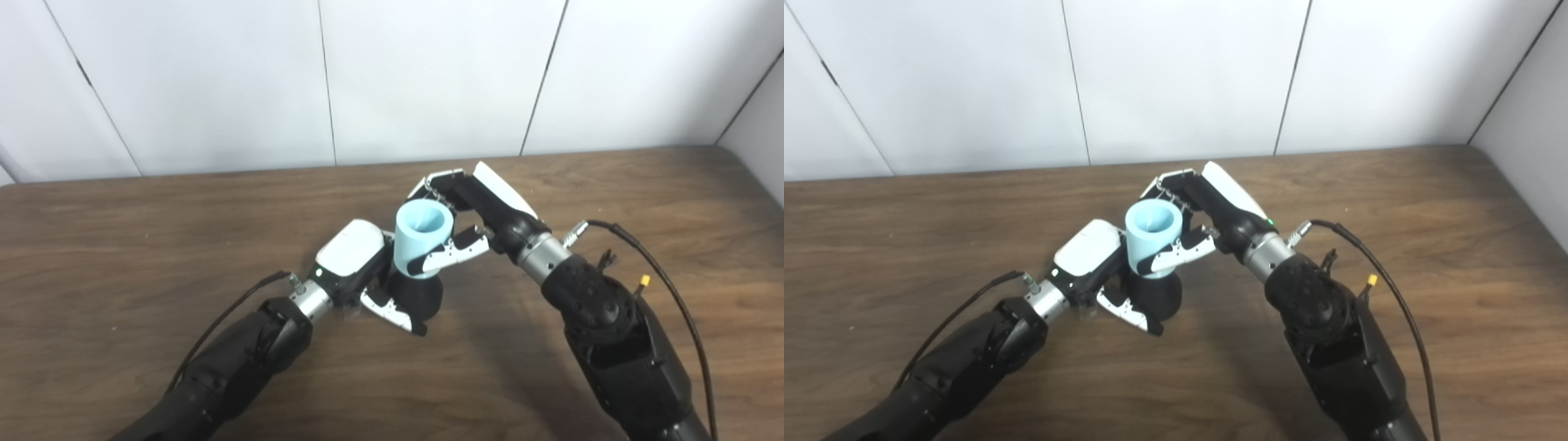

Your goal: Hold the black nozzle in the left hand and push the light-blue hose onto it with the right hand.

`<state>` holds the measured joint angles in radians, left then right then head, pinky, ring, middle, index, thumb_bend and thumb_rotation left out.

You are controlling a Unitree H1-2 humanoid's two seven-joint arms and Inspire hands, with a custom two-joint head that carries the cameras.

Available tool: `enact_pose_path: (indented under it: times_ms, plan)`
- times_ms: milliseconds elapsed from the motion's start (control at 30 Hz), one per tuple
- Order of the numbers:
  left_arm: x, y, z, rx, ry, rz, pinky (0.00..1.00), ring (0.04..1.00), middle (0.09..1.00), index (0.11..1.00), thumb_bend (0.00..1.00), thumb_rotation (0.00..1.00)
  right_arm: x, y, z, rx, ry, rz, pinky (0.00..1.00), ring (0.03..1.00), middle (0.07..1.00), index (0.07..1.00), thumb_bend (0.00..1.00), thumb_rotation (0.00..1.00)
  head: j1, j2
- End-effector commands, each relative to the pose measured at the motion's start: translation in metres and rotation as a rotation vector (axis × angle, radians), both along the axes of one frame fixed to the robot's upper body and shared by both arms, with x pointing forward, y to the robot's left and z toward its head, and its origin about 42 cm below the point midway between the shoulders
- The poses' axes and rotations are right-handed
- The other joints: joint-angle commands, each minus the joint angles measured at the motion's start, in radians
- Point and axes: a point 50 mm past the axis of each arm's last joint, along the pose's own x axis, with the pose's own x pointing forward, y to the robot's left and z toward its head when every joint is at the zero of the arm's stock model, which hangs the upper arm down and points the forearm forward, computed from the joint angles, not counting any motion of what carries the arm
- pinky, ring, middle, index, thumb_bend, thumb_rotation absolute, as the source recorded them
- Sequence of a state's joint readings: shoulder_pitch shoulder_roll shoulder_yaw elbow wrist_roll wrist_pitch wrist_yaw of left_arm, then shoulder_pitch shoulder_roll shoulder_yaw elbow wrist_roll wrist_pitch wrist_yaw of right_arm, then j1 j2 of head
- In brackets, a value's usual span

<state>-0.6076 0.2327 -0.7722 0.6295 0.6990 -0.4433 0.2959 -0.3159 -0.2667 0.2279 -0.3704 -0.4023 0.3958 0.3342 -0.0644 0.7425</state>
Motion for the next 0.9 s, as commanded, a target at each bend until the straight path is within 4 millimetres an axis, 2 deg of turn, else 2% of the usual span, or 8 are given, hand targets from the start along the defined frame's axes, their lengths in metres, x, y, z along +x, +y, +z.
enact_pose_path:
  times_ms: [0, 33, 67, 133, 233, 400, 600, 867]
  plan:
    - [-0.081, 0.005, -0.107, 0.282, 0.327, -0.026, 0.30, 0.409, 0.447, 0.504, 0.50, 0.00, -0.014, 0.009, -0.044, -0.066, 0.223, 0.109, 0.32, 0.413, 0.488, 0.509, 0.52, 0.00, -0.001, 0.001]
    - [-0.081, 0.004, -0.107, 0.285, 0.325, -0.027, 0.30, 0.406, 0.443, 0.508, 0.50, 0.00, -0.014, 0.008, -0.041, -0.065, 0.223, 0.115, 0.31, 0.407, 0.491, 0.523, 0.52, 0.00, -0.002, 0.000]
    - [-0.081, 0.004, -0.108, 0.288, 0.324, -0.026, 0.30, 0.409, 0.446, 0.507, 0.50, 0.00, -0.014, 0.007, -0.038, -0.069, 0.220, 0.122, 0.36, 0.481, 0.637, 0.686, 0.79, 0.06, -0.002, 0.000]
    - [-0.080, 0.004, -0.108, 0.290, 0.325, -0.025, 0.29, 0.410, 0.447, 0.505, 0.50, 0.00, -0.014, 0.004, -0.026, -0.070, 0.188, 0.146, 0.41, 0.562, 0.749, 0.792, 0.87, 0.12, -0.002, -0.002]
    - [-0.079, 0.004, -0.108, 0.286, 0.325, -0.027, 0.30, 0.413, 0.444, 0.504, 0.50, 0.00, -0.012, -0.001, -0.005, -0.059, 0.085, 0.157, 0.64, 0.849, 0.962, 0.975, 0.96, 0.20, -0.004, -0.004]
    - [-0.077, 0.004, -0.108, 0.283, 0.323, -0.022, 0.30, 0.413, 0.448, 0.502, 0.50, 0.00, -0.005, -0.014, 0.022, -0.136, -0.004, 0.120, 0.90, 0.994, 1.000, 1.000, 0.98, 0.26, -0.010, -0.010]
    - [-0.075, 0.003, -0.109, 0.276, 0.311, -0.022, 0.27, 0.437, 0.468, 0.483, 0.51, 0.00, 0.009, -0.035, 0.041, -0.164, -0.033, 0.075, 0.89, 1.000, 1.000, 1.000, 1.00, 0.25, -0.010, -0.012]
    - [-0.074, 0.001, -0.109, 0.276, 0.326, -0.019, 0.30, 0.418, 0.453, 0.503, 0.50, 0.00, 0.027, -0.065, 0.034, -0.106, -0.124, -0.014, 0.90, 1.000, 1.000, 1.000, 1.00, 0.30, -0.004, -0.014]
